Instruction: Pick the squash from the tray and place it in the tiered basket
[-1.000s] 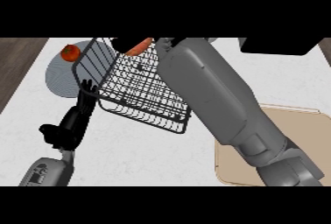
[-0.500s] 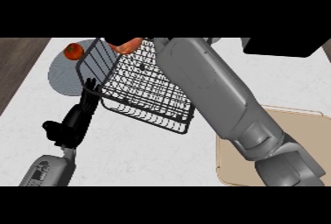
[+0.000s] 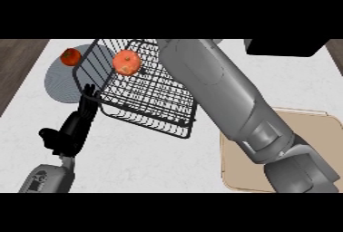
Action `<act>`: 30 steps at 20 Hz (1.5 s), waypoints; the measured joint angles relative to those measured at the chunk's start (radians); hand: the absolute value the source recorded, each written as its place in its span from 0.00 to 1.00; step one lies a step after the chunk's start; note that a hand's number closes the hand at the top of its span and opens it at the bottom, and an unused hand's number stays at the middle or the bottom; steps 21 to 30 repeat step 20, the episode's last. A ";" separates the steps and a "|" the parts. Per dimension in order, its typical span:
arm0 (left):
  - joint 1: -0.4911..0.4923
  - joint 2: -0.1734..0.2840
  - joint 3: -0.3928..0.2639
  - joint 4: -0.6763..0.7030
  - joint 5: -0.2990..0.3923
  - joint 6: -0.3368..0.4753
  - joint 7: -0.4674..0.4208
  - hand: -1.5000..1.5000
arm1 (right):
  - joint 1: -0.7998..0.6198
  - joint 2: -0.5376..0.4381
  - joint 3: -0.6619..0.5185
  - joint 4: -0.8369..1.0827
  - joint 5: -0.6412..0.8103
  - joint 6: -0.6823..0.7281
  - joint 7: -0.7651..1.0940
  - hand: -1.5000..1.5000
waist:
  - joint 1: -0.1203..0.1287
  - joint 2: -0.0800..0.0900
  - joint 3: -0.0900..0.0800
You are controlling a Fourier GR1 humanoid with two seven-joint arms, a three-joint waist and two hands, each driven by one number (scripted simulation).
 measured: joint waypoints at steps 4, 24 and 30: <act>0.029 0.012 0.016 -0.014 0.005 0.003 0.008 0.50 | -0.012 -0.038 0.020 0.039 0.091 -0.111 -0.008 0.00 | -0.031 -0.008 0.000; 0.144 0.019 0.076 -0.049 0.004 0.038 -0.029 0.50 | 0.374 -0.381 -0.069 -0.440 0.099 -0.211 -0.075 0.00 | -0.141 -0.037 0.009; 0.144 0.019 0.076 -0.049 0.004 0.038 -0.029 0.50 | 0.374 -0.381 -0.069 -0.440 0.099 -0.211 -0.075 0.00 | -0.141 -0.037 0.009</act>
